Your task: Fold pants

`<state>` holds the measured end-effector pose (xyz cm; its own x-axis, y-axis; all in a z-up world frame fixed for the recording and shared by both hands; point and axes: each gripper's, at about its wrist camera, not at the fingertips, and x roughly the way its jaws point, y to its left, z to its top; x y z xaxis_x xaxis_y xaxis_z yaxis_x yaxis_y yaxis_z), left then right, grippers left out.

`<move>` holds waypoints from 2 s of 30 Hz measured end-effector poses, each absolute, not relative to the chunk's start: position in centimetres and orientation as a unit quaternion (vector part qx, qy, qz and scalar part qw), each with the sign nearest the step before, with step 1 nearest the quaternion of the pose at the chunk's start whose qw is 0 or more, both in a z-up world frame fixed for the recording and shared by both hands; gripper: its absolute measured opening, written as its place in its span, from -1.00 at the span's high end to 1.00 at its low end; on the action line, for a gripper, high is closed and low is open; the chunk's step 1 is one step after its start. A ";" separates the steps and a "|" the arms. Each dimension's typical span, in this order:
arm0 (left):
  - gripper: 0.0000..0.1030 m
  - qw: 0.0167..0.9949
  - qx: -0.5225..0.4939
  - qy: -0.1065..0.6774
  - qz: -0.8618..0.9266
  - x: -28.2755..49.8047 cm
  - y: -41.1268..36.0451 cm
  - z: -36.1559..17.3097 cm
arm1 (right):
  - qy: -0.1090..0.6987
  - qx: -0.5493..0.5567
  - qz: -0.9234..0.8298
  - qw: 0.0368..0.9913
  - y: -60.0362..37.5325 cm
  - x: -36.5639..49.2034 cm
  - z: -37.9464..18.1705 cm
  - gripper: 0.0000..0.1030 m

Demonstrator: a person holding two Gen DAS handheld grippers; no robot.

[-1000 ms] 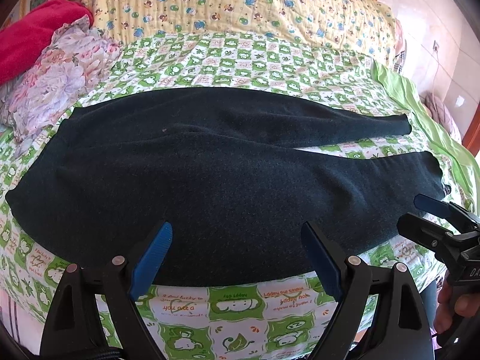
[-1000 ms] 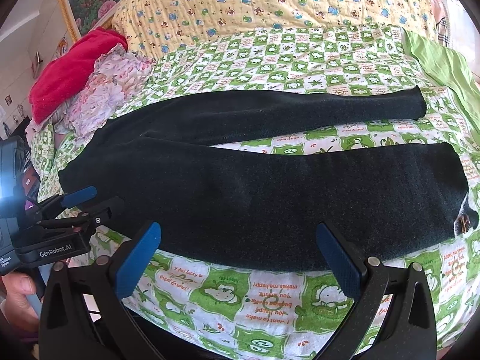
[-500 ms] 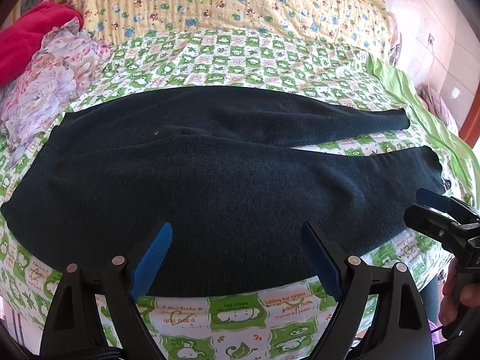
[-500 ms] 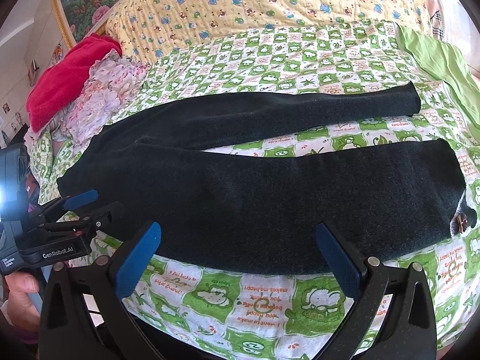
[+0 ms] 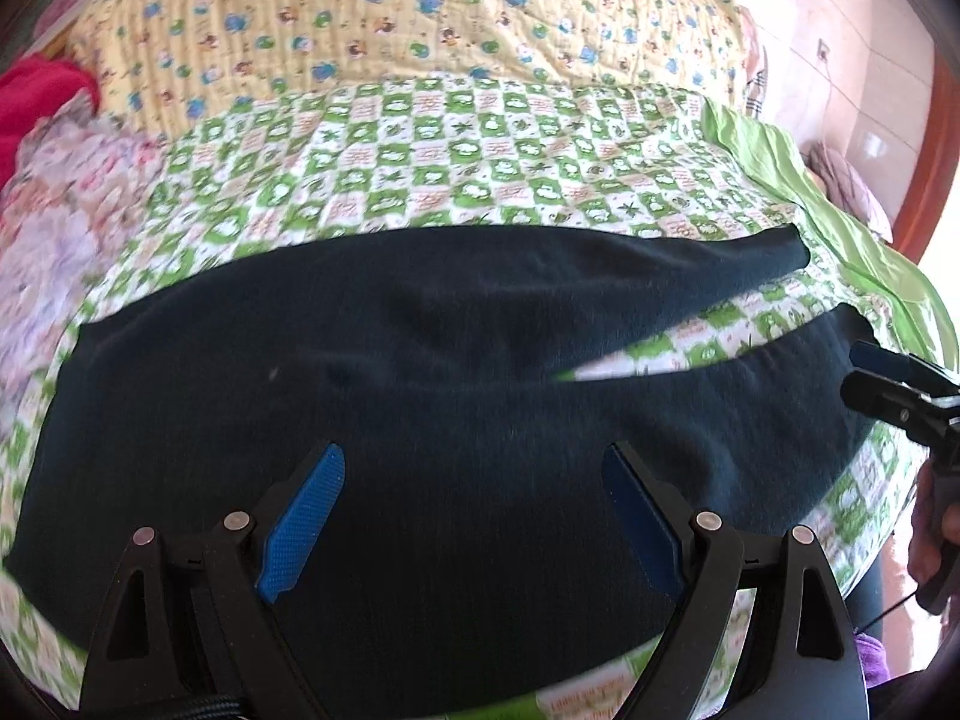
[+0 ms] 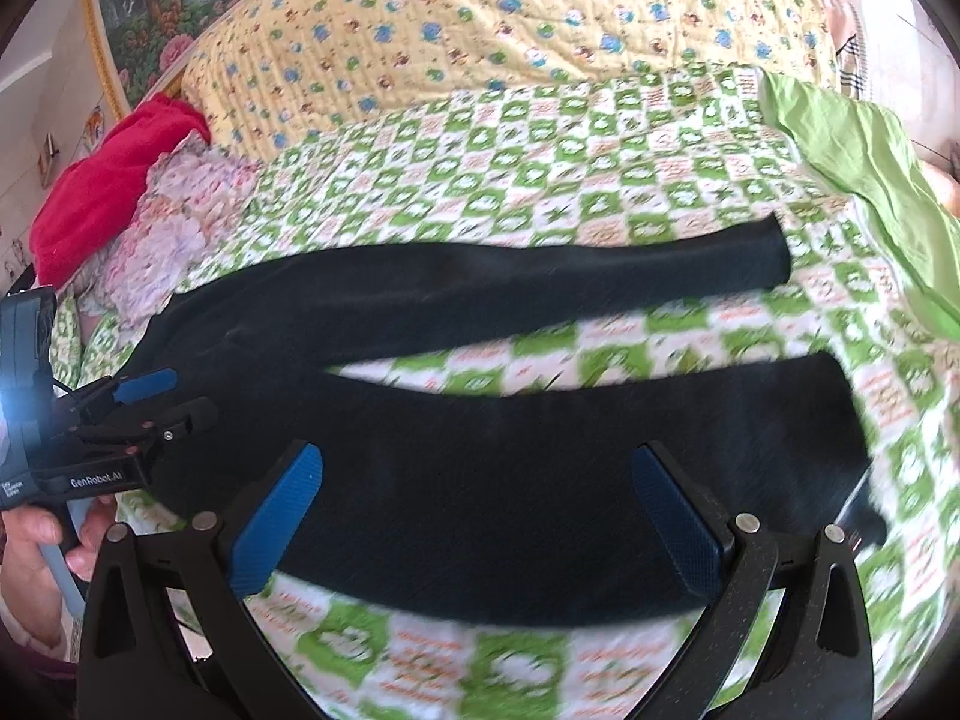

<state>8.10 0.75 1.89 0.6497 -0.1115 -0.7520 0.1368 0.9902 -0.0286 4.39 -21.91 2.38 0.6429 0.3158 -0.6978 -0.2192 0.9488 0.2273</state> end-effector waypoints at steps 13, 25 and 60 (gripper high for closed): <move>-0.71 0.875 0.095 0.440 -0.177 18.3 -2.1 2.9 | 0.409 0.113 0.116 0.898 -29.6 12.8 3.8 -1.00; -0.70 0.829 0.139 0.468 -0.274 26.7 -5.1 1.2 | 0.442 0.135 0.087 0.882 -36.1 20.5 3.2 -0.86; 0.88 0.808 0.072 0.478 -0.336 16.2 -4.8 3.9 | 0.383 0.149 0.212 0.887 -37.0 16.7 4.7 0.83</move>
<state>16.20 -4.78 3.93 0.3176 -0.4747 -0.8209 0.6122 0.7637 -0.2047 16.72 -36.95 4.67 0.6163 0.4900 -0.6165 -0.2623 0.8659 0.4260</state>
